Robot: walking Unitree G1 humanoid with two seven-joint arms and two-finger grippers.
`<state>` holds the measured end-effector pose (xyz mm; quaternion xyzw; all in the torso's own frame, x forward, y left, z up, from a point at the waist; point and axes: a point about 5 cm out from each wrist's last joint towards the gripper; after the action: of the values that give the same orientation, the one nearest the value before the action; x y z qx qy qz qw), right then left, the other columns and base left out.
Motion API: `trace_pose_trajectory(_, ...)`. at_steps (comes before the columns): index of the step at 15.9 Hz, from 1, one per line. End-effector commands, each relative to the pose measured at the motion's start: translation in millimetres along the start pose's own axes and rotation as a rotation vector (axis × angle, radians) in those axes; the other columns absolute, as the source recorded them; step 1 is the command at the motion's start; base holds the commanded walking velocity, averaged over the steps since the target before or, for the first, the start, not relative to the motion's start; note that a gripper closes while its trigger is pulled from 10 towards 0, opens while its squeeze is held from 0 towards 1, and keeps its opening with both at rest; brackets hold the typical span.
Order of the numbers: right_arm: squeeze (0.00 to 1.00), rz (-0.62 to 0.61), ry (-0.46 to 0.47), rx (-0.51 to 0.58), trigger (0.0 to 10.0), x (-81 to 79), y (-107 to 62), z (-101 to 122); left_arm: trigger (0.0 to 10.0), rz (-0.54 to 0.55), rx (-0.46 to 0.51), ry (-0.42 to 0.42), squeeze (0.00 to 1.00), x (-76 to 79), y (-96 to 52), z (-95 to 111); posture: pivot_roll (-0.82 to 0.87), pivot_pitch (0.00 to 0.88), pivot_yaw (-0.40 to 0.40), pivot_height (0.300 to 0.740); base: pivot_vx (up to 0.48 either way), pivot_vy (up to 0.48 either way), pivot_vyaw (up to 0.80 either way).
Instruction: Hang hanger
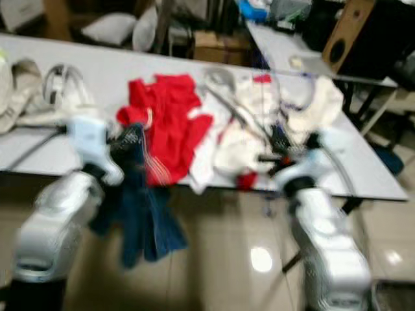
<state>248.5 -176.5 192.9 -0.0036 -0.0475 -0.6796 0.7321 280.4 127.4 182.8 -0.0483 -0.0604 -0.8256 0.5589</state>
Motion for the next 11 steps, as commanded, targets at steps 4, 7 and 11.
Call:
trace_pose_trajectory(4,0.00,0.129,-0.027,-0.028,10.0,-2.3,-3.3,-3,10.0,0.012,0.034,0.011,0.00,-5.1,2.2,12,-0.08,0.000,-0.070,0.740,0.000,-0.199,0.00)
trace_pose_trajectory(7,0.00,0.120,-0.039,-0.055,10.0,4.7,-4.5,-7,10.0,0.047,0.011,0.014,0.00,-4.7,5.2,4,-0.09,0.000,-0.068,0.740,0.000,0.000,0.00)
trace_pose_trajectory(11,0.00,0.190,-0.105,-0.070,10.0,9.8,-8.4,-7,10.0,-0.020,0.034,0.001,0.00,-2.4,6.0,14,-0.09,0.000,-0.065,0.740,0.000,0.000,0.00)
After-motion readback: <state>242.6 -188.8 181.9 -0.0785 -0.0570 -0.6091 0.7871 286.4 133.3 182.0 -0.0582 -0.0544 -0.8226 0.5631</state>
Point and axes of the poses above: a point about 5 cm out from each wrist's last joint towards the gripper, its own y axis pointing out of the wrist towards the gripper, its own z axis along the axis of the wrist's last joint, x = y × z, and after that the axes turned 9 degrees about -y, right-handed
